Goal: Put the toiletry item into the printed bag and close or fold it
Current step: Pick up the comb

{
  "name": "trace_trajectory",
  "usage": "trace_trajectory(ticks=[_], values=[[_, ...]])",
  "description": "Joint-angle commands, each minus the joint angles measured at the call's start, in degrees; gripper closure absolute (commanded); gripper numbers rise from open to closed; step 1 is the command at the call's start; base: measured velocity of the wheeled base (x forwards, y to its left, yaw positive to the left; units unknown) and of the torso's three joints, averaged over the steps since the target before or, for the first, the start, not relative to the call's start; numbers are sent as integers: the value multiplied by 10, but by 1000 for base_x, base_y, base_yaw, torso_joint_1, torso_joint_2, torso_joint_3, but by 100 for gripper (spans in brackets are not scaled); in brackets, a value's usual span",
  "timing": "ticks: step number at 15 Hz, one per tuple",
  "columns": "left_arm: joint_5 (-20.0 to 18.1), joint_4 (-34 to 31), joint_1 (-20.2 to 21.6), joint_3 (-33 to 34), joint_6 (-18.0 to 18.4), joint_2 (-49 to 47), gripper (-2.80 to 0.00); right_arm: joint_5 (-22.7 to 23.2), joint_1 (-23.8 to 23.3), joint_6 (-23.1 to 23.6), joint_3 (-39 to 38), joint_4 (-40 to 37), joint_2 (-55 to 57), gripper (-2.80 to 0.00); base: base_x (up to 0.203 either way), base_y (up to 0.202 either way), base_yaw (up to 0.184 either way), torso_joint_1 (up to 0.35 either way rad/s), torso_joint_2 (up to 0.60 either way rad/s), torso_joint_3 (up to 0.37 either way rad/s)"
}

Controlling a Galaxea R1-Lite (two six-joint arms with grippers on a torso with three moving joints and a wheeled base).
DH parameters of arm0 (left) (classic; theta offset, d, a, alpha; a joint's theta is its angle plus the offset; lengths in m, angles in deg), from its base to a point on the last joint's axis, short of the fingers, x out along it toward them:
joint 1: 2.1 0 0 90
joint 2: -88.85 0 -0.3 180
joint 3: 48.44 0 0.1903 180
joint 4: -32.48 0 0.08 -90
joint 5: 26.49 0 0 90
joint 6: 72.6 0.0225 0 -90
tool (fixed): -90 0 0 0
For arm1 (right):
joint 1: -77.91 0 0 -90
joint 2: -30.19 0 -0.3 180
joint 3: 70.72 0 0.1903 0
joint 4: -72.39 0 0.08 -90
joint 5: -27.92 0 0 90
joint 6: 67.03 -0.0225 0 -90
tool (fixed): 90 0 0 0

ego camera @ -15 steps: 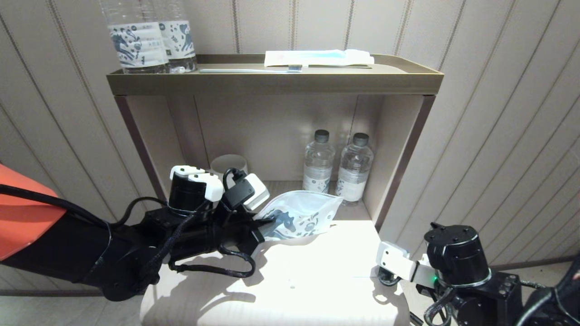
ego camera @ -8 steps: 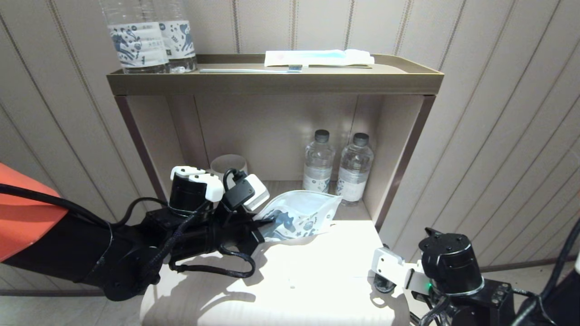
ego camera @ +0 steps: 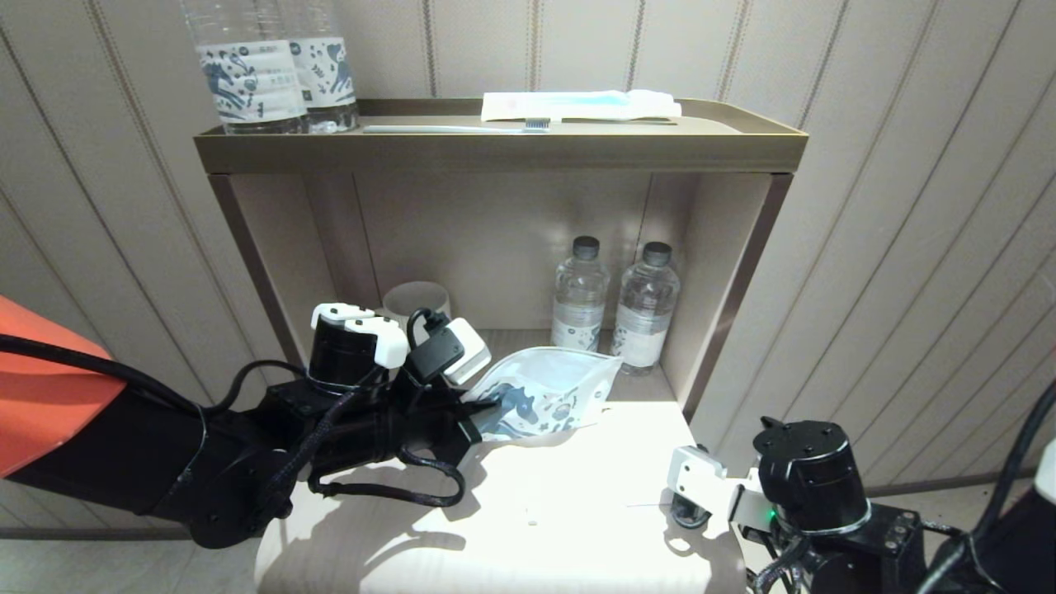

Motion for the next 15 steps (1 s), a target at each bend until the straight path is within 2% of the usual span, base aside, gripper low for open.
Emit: trace_trajectory(ticks=[1, 9, 15], values=[[-1, 3, 0, 0, 1, -1, 0, -2, 3, 3, 5, 3, 6, 0, 0, 0, 0, 0, 0, 0], [-1, 3, 0, 1, 1, -1, 0, -3, 3, 3, 5, 11, 11, 0, 0, 0, 0, 0, 0, 0], [-2, 3, 0, 1, 1, 3, 0, 0, -3, -11, 24, 92, 12, 0, 0, 0, 0, 0, 0, 0]])
